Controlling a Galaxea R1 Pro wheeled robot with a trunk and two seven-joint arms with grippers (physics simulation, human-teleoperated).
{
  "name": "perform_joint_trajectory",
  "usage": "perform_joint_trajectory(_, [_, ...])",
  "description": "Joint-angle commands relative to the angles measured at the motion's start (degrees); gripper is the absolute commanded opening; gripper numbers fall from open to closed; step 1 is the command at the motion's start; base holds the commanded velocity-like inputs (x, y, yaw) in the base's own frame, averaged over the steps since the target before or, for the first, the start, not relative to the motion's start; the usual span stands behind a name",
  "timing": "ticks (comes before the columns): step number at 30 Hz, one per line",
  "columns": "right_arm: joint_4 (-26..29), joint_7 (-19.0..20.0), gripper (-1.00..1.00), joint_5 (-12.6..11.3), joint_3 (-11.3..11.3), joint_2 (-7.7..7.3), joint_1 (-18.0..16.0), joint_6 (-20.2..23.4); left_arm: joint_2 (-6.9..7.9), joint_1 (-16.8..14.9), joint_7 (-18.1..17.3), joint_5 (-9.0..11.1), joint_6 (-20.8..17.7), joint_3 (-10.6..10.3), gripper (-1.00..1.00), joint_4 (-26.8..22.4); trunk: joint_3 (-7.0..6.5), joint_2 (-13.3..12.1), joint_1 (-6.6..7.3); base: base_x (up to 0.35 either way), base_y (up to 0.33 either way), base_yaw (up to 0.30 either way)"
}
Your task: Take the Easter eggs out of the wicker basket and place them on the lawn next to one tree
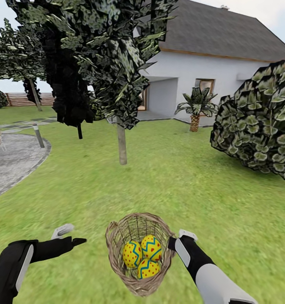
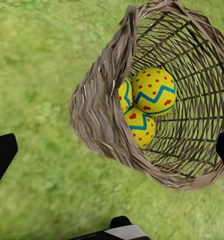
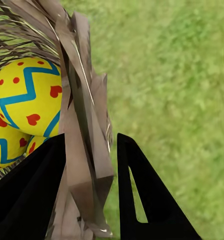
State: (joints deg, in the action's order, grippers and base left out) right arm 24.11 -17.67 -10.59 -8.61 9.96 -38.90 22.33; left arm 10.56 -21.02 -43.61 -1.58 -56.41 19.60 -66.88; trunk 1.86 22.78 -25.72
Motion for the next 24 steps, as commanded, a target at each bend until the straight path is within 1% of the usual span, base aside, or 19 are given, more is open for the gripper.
perform_joint_trajectory(1, [0.1, -0.4, -1.00, -0.8, -0.1, 0.04, 0.0, 0.1, -0.01, -0.1, -0.3, -0.2, -0.4, 0.1, 1.00, 0.0, 0.13, 0.1, -0.06, 0.235, 0.170, 0.073])
perform_joint_trajectory(12, [0.1, -0.4, -1.00, -0.8, -0.1, 0.04, -0.1, 0.1, -0.09, -0.1, -0.3, -0.2, -0.4, -0.2, 1.00, 0.0, 0.13, 0.1, -0.06, 0.228, 0.152, 0.066])
perform_joint_trajectory(24, [0.1, -0.4, -1.00, -0.8, -0.1, 0.04, 0.0, 0.1, -0.05, -0.1, -0.3, -0.2, -0.4, -0.1, 1.00, -0.2, 0.13, 0.1, -0.06, 0.206, 0.128, 0.003])
